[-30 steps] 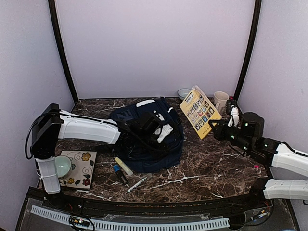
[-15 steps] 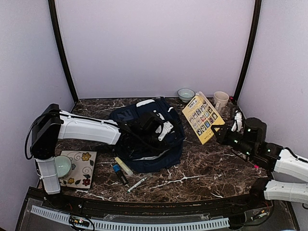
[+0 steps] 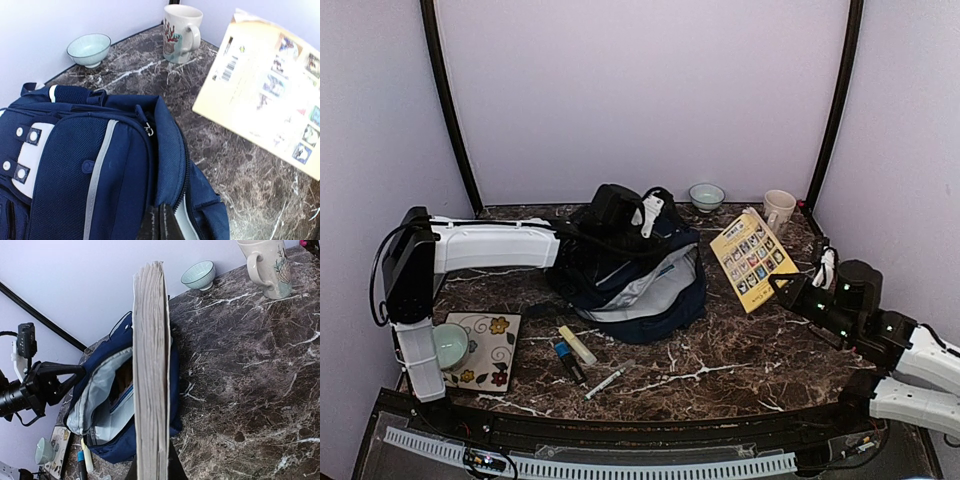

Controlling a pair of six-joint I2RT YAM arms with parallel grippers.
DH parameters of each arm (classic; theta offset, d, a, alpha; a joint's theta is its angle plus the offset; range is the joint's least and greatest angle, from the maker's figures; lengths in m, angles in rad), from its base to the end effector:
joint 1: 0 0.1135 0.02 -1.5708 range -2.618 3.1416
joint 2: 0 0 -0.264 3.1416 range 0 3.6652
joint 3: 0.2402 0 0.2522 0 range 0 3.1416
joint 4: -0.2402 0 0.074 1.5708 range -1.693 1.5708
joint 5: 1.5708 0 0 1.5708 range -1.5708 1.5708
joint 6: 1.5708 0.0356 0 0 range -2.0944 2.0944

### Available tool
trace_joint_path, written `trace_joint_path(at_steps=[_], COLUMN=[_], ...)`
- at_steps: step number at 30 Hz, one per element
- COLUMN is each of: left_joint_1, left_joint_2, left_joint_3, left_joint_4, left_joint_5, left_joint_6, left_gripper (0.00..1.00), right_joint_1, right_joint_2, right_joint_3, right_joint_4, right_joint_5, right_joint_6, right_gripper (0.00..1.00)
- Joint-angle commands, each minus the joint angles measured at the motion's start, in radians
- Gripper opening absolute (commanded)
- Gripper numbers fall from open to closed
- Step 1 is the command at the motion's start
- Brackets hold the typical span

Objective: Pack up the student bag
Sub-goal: Pick up the largest pocket of the bag from the student bag, then place the book in the largest pocket of the bag.

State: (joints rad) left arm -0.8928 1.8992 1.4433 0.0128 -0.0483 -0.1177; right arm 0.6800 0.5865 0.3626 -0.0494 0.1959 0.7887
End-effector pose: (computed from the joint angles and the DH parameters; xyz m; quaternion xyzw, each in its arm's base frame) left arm 0.2839 -0.3498 0.2624 0.3074 0.7872 -0.2408 0.4774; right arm 0.1266 0.0934 0.2343 0.1021 0.7886 0.3451 0.4985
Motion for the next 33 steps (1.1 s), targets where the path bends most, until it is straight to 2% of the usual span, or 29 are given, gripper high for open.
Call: trace_joint_path(at_steps=[1,7,14,26,30,33], left_joint_1=[0.030,0.031,0.031,0.031,0.032,0.032], left_joint_2=[-0.011,-0.023,-0.023,-0.009,-0.010,-0.011], left_joint_3=[0.086,0.102,0.131,0.143,0.141,0.150], left_joint_4=[0.076,0.094,0.074,0.096,0.106,0.108], left_joint_5=[-0.013,0.034,0.085,0.157,0.181,0.199], left_joint_6=[-0.035,-0.033,-0.026,-0.016,-0.021,-0.022], left_gripper=[0.00,0.00,0.00,0.00,0.00,0.00], right_joint_1=[0.003,0.004,0.010,0.030,0.031,0.032], right_joint_2=[-0.031,0.071,0.385,0.777,0.890,0.954], right_joint_3=[-0.048,-0.158,-0.157,-0.034,0.030,0.105], right_joint_4=[0.065,0.333,0.737,1.034,1.084,1.062], right_joint_5=[-0.005,-0.062,-0.185,-0.299,-0.329,-0.340], right_joint_6=[0.094,0.208,0.247,0.280,0.312,0.329], right_gripper=[0.00,0.00,0.00,0.00,0.00,0.00])
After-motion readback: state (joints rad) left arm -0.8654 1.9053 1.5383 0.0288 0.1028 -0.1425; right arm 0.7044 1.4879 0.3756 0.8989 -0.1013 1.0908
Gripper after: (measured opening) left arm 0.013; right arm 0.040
